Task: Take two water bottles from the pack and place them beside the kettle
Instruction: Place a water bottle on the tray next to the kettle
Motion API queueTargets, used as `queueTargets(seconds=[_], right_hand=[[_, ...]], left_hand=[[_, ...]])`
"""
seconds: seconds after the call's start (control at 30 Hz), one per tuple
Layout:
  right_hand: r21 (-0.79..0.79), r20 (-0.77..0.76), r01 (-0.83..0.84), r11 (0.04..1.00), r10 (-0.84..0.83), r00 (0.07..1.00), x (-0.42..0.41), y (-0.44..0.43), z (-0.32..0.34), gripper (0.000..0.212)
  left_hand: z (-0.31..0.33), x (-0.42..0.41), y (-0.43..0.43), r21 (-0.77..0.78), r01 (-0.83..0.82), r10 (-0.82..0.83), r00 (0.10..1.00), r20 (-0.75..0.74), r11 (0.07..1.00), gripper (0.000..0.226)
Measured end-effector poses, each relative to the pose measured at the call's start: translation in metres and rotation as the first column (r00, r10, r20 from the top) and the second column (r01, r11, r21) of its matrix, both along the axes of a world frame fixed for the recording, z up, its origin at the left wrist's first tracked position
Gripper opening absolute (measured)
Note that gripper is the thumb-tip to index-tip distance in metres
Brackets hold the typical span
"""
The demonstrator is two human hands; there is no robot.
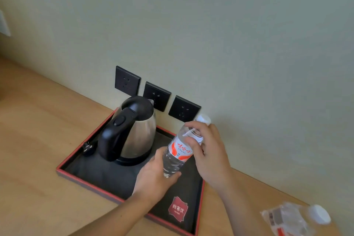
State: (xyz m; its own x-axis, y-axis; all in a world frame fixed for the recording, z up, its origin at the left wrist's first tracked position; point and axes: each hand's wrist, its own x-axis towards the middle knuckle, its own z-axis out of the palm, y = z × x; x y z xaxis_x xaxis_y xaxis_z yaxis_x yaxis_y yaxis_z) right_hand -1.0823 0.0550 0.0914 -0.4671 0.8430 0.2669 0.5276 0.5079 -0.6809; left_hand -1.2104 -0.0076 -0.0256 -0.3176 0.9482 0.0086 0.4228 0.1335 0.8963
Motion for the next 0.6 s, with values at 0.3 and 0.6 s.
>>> queueTargets(seconds=[0.3,0.6], right_hand=[[0.078,0.079,-0.081,0.994,0.074,0.994,-0.032,0.034,-0.024,0.037],[0.132,0.108,-0.099,0.986,0.085,0.991,-0.036,0.057,-0.028,0.039]], left_hand=[[-0.047,0.002,0.059,0.093,-0.167,0.137,0.954,0.266,0.982,0.073],[-0.054,0.005,0.085,0.168,-0.212,0.159,0.946,0.284,0.963,0.075]])
